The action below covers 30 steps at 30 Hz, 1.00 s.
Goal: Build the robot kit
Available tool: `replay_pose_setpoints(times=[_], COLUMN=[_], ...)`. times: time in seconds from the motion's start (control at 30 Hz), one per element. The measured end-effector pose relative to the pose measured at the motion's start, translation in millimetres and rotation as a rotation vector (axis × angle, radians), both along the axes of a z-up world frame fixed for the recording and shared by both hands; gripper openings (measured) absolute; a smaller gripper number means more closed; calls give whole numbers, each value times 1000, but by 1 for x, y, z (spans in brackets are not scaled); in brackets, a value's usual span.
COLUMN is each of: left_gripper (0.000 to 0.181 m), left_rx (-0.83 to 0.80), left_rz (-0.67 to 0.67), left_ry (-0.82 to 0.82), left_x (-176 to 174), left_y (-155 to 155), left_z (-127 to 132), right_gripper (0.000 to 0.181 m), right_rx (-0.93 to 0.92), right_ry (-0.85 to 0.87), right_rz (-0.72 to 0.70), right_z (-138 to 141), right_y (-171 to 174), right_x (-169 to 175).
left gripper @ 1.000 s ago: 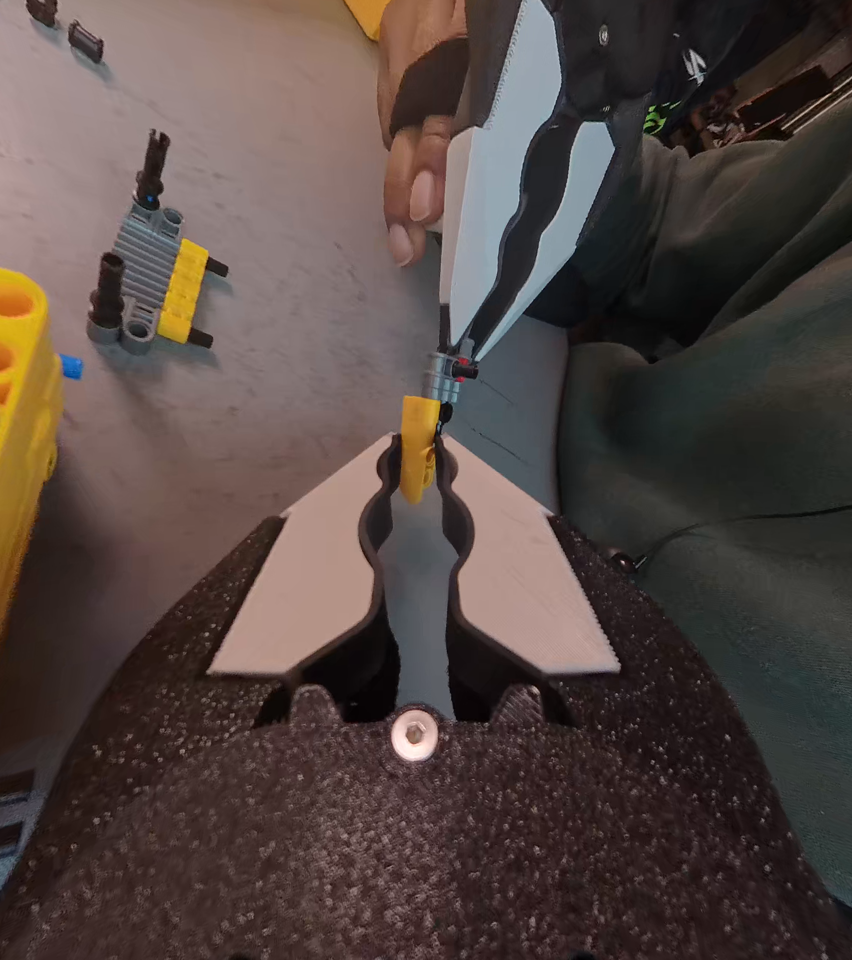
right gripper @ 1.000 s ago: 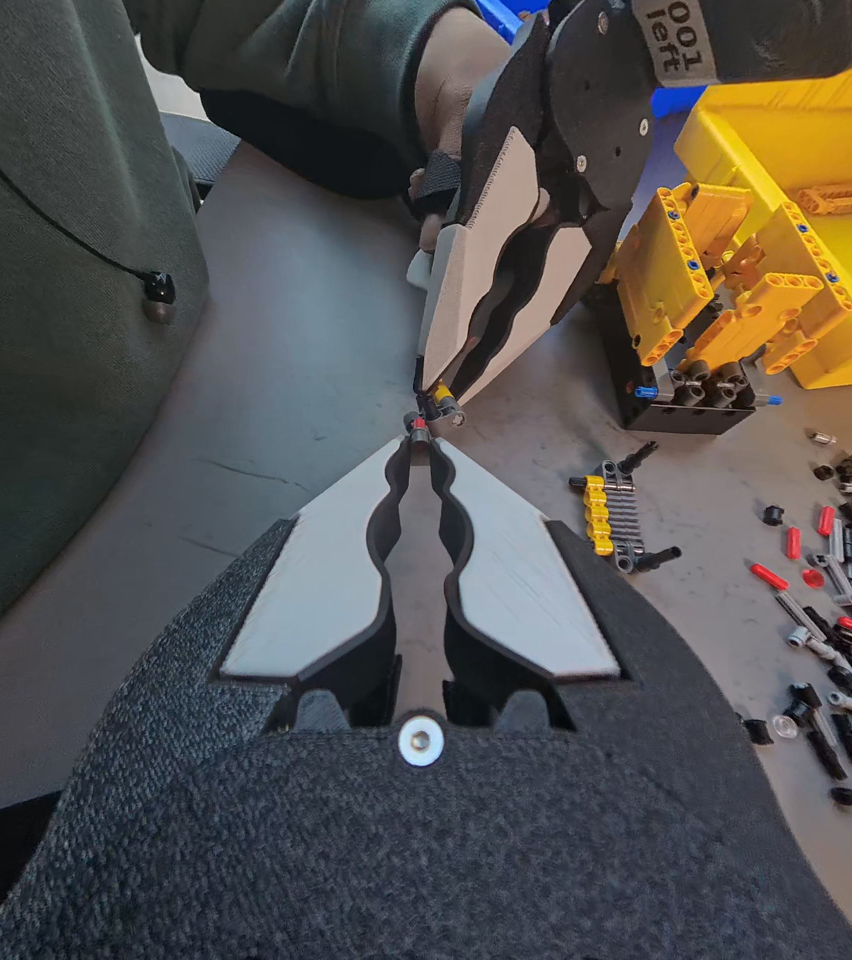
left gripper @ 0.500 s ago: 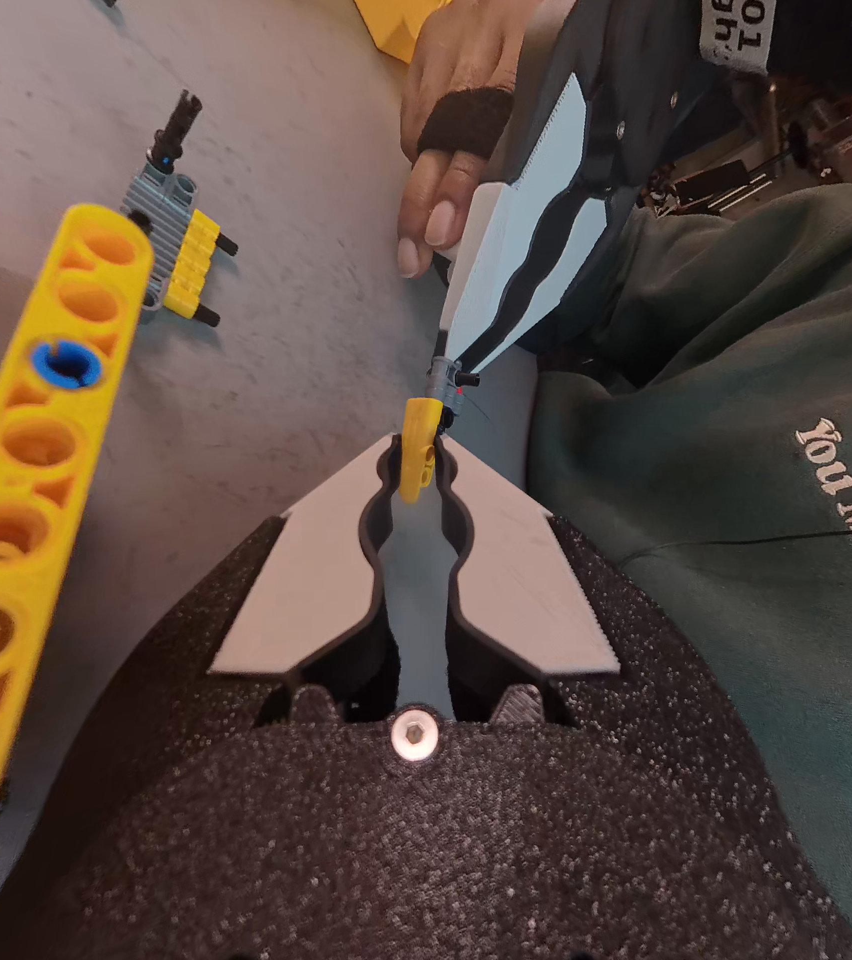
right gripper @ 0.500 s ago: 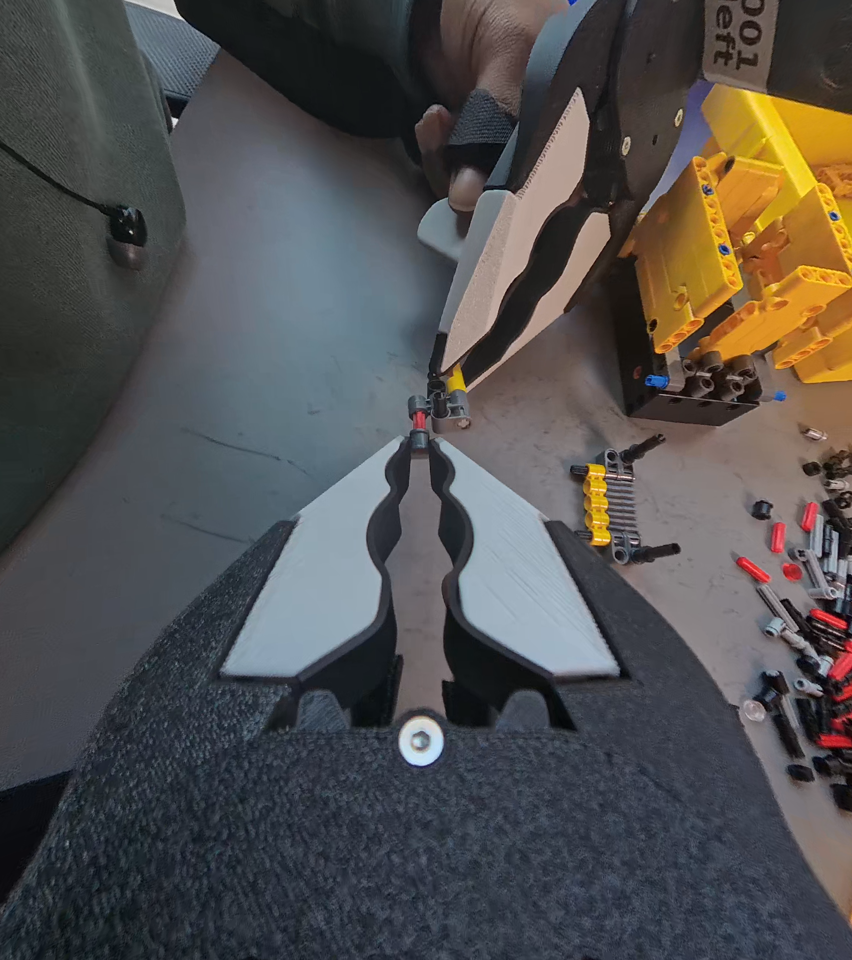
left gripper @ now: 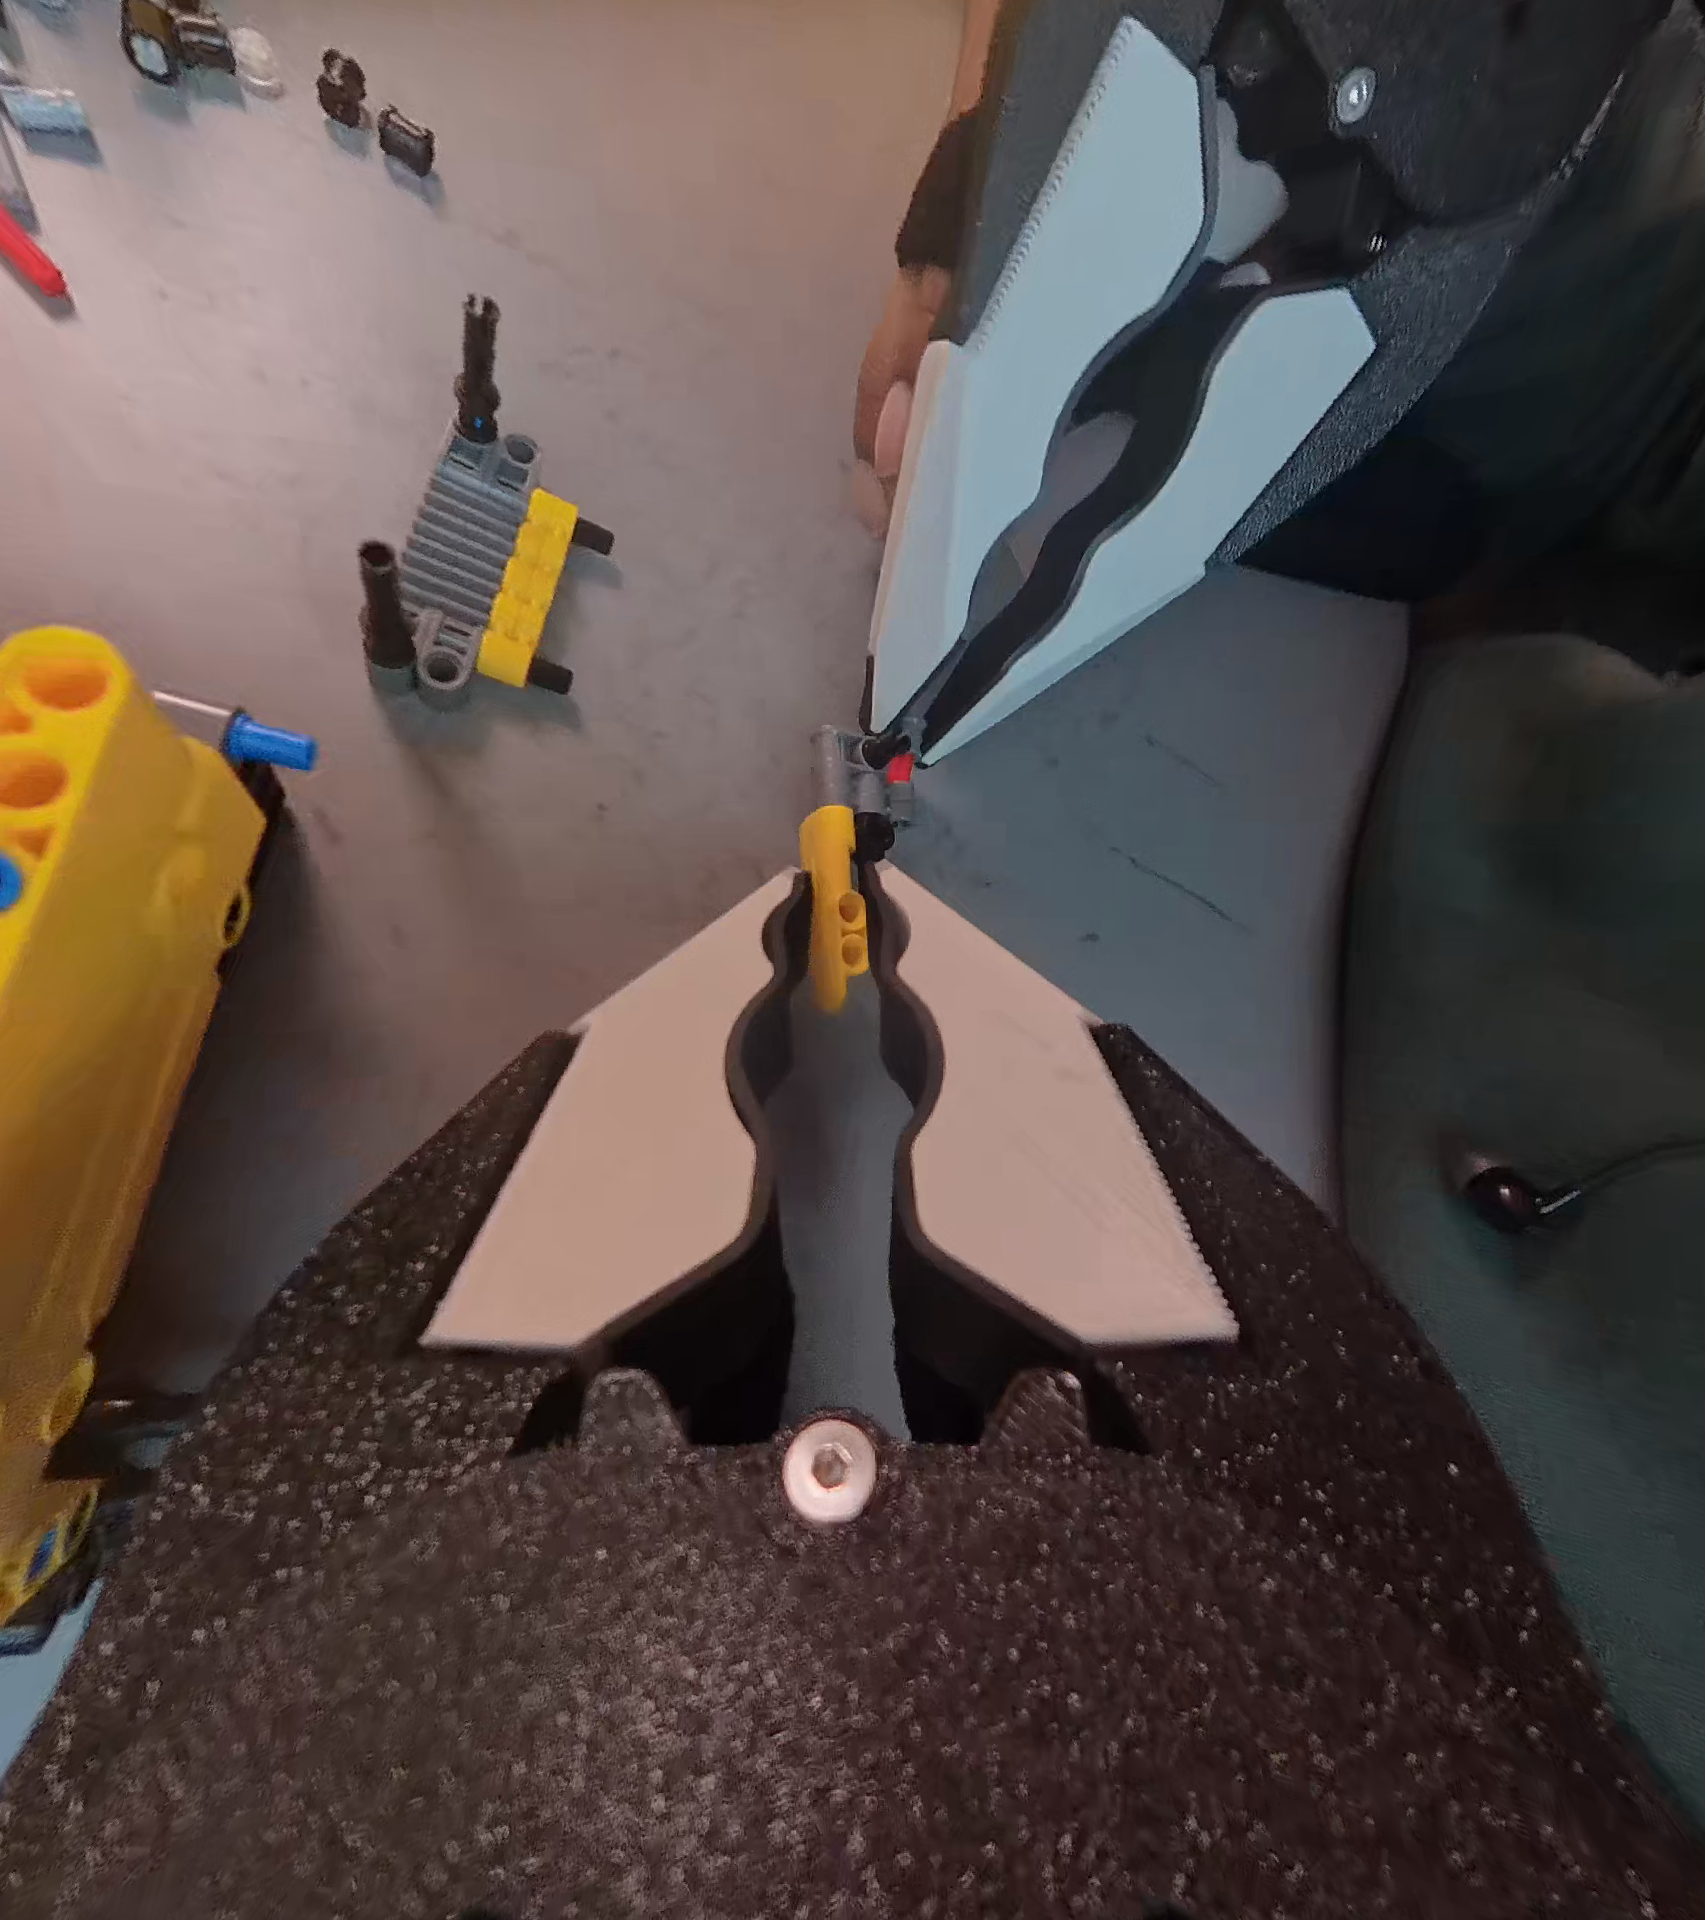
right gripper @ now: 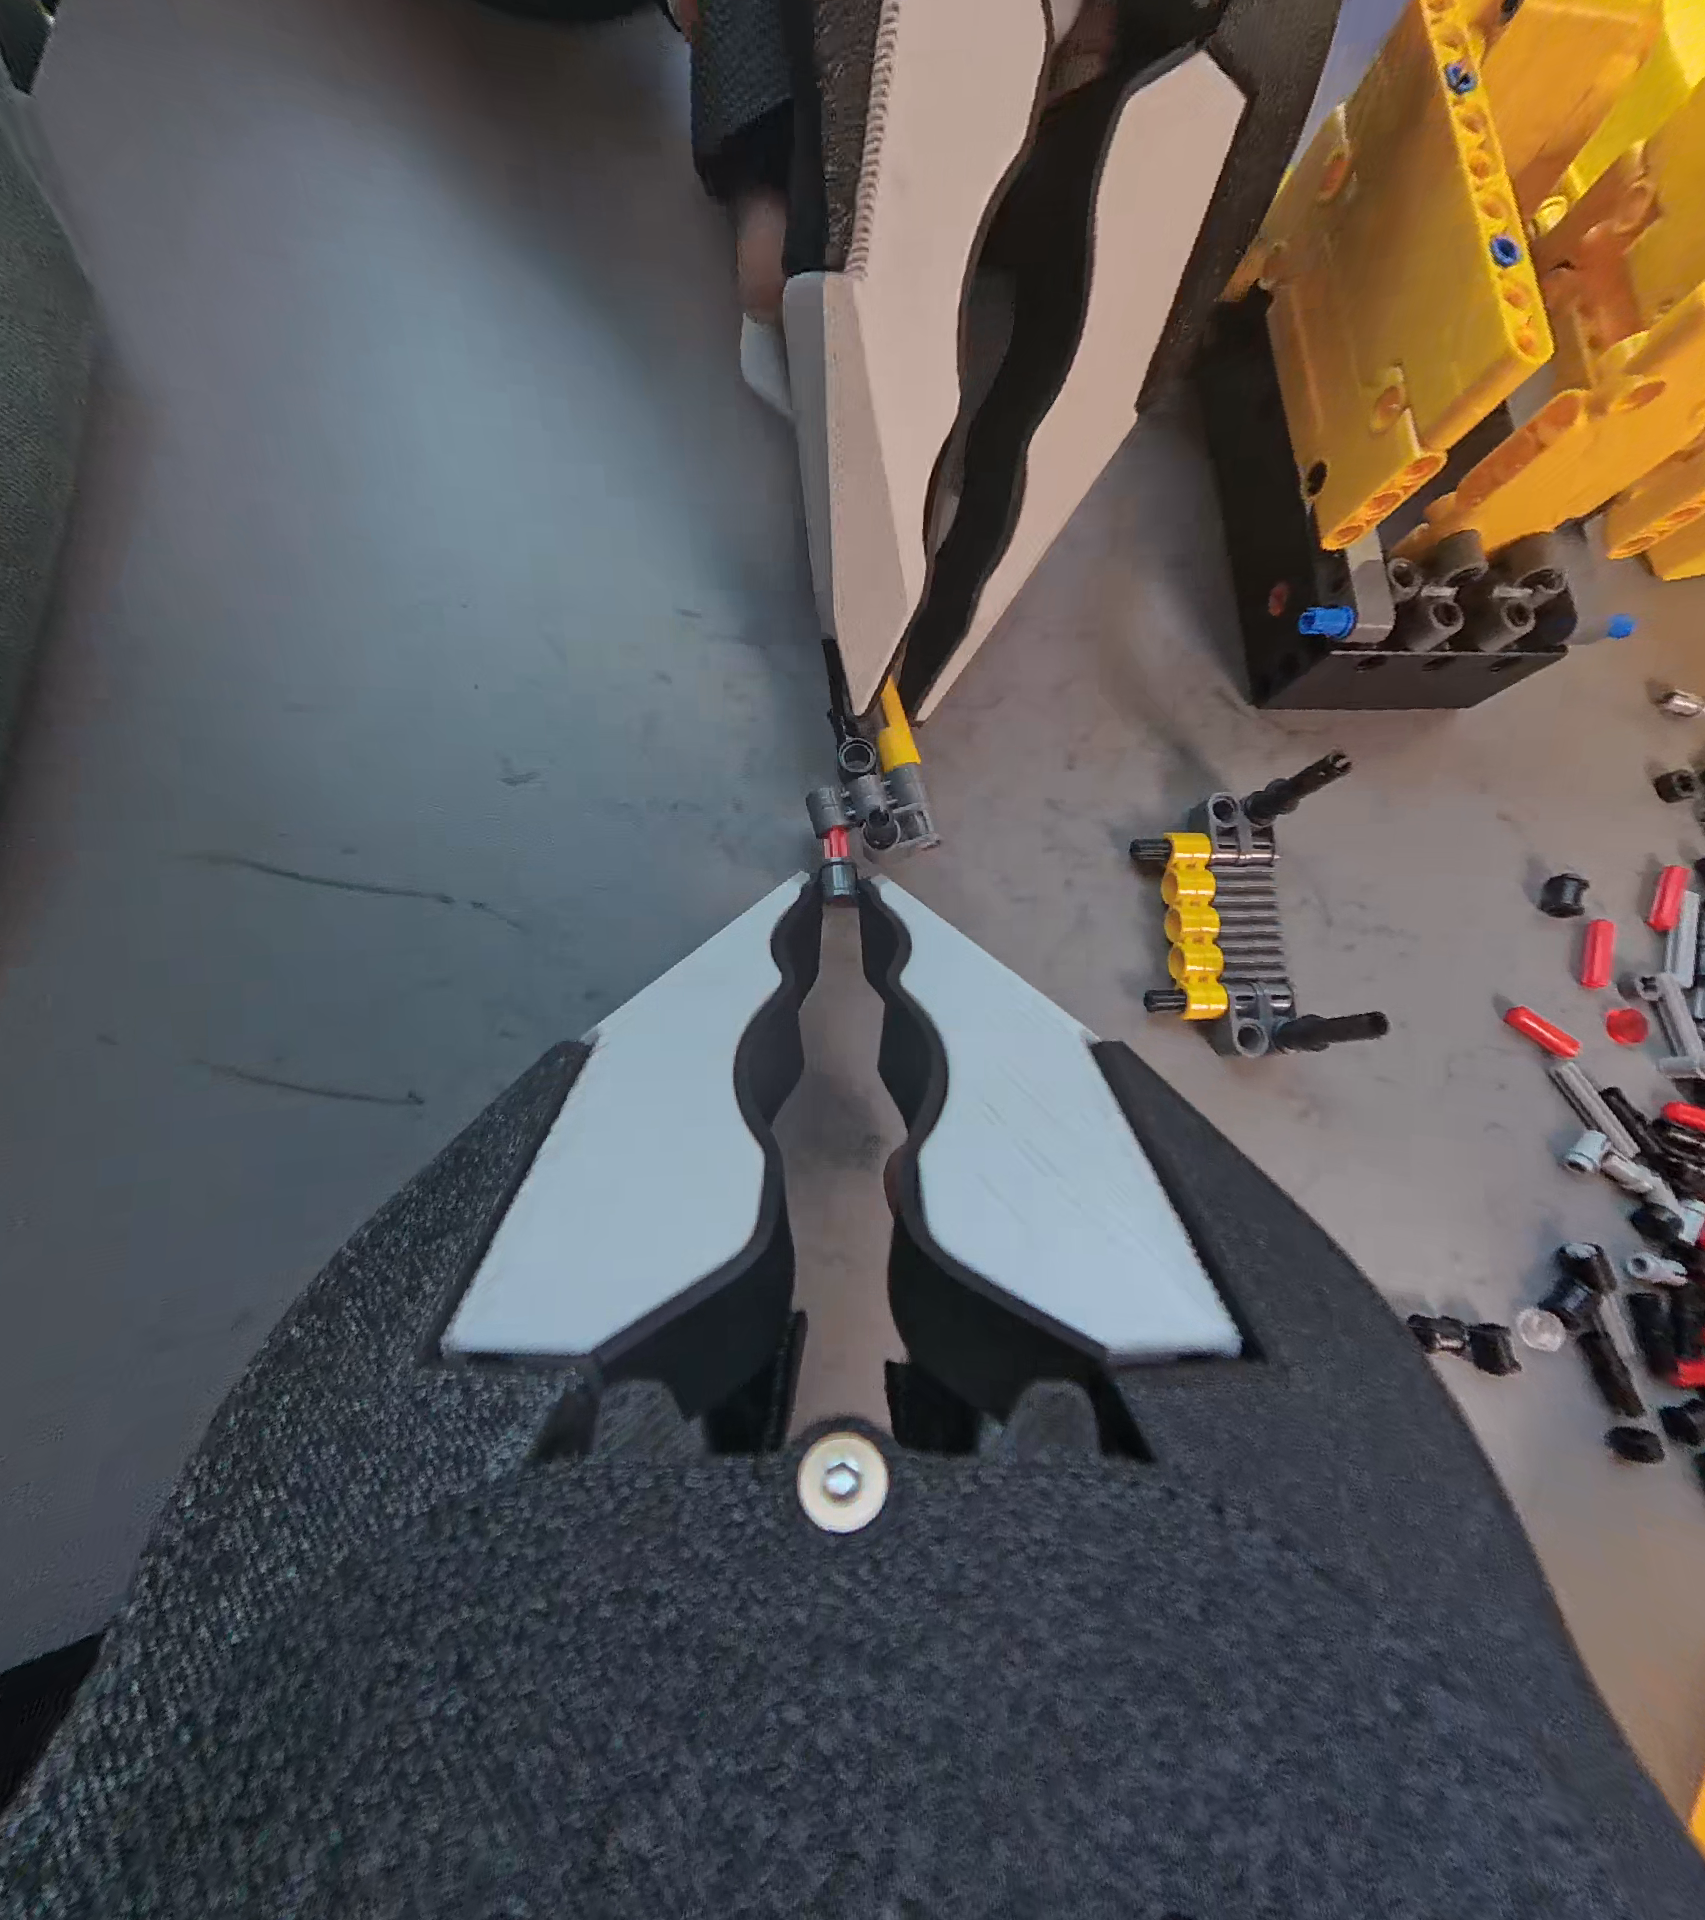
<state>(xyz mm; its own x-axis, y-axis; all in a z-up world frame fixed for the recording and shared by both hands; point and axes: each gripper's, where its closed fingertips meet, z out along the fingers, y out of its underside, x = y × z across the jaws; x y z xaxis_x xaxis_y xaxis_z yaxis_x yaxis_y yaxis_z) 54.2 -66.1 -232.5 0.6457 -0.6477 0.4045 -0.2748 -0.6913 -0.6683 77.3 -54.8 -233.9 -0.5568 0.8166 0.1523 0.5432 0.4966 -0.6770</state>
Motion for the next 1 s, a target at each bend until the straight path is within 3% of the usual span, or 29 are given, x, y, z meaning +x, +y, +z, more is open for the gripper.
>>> replay_pose_setpoints(times=[0.17, 0.3, 0.47, 0.7, 0.87, 1.0], left_gripper=[9, 23, 29, 20, 15, 15], left_rx=[107, 163, 261, 382, 343, 176], left_rz=[-55, -103, -117, -124, -106, -101], left_ry=[96, 149, 261, 442, 377, 135], left_x=[0, 5, 5, 7, 7, 11], left_y=[-2, -5, -2, -1, 3, -1], left_z=[-4, -6, -7, -9, -9, -4], right_gripper=[6, 6, 6, 6, 6, 6], right_rx=[-3, 0, 1, 2, 3, -9], right_ry=[-5, -8, -9, -10, -4, 18], right_rz=[-14, -14, -14, -15, 6, 19], right_z=[0, 0, 0, 0, 0, 4], right_y=[2, 2, 2, 2, -1, -2], right_x=[-1, -1, -1, 0, 1, 2])
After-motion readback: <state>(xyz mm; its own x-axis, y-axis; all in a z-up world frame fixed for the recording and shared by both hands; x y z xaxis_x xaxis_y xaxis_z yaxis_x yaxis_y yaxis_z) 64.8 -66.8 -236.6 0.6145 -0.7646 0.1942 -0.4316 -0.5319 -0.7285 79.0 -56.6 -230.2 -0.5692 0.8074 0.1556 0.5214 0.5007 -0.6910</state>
